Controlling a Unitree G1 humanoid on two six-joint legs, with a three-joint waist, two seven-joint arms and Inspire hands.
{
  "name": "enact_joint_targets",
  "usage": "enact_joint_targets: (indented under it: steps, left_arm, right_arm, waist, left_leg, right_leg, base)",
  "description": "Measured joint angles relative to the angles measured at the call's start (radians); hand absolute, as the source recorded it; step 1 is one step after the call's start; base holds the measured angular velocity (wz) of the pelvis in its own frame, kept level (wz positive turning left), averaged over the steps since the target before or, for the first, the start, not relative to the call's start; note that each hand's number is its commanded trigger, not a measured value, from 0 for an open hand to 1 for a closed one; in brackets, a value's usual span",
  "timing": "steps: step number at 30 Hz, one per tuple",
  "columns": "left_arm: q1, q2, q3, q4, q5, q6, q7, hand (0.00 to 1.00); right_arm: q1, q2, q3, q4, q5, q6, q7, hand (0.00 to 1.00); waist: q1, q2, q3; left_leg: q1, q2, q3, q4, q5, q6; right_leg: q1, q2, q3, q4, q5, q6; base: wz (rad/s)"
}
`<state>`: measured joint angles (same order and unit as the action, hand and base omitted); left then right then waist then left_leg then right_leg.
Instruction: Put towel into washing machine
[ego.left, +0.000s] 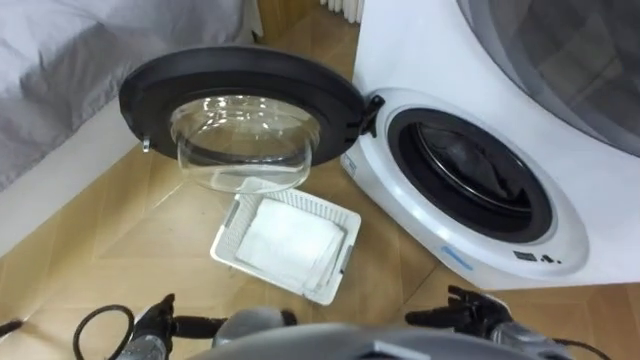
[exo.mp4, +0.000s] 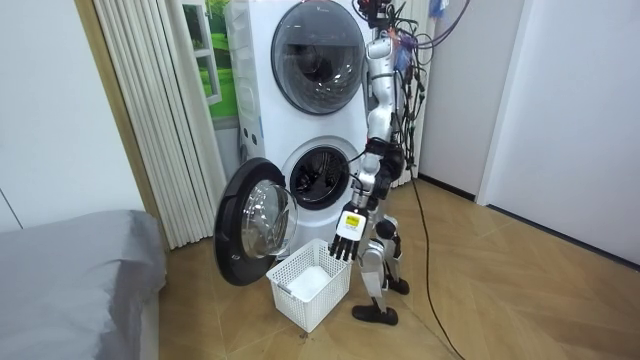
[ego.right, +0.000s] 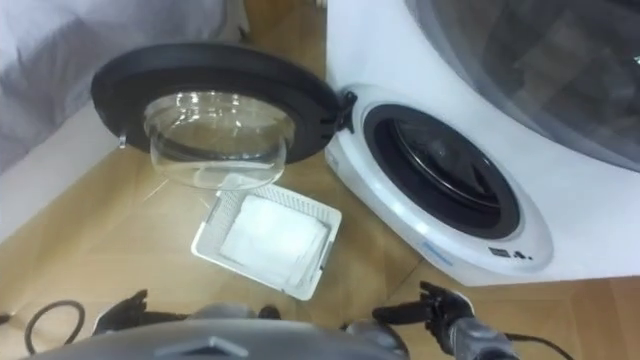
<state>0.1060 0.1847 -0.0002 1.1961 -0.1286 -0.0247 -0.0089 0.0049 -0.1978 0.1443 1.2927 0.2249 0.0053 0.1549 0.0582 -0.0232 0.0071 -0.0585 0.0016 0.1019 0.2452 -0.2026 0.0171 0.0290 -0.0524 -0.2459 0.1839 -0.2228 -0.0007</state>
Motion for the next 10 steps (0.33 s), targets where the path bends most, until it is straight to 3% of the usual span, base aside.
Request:
enact_joint_targets:
  steps: [5, 10]
  left_arm:
    - [0.001, -0.01, 0.031, -0.007, 0.014, 0.028, 0.001, 0.0]
    - [0.001, -0.012, 0.045, -0.013, 0.014, 0.032, 0.003, 0.0]
  right_arm:
    - [0.005, 0.005, -0.012, 0.004, -0.003, 0.016, 0.0, 0.0]
    - [0.017, 0.014, -0.018, 0.003, 0.003, 0.019, 0.002, 0.0]
  waist:
    - [-0.001, 0.001, 0.0]
    - [-0.003, -0.01, 0.008]
  left_leg:
    - [0.022, -0.002, 0.001, -0.01, -0.001, -0.001]
    - [0.058, -0.003, -0.011, -0.018, -0.001, -0.001]
  right_leg:
    - [0.025, 0.002, 0.006, -0.016, 0.002, 0.0]
    - [0.061, 0.003, 0.0, -0.016, 0.002, 0.0]
  base:
    - [-0.02]
    - [0.02]
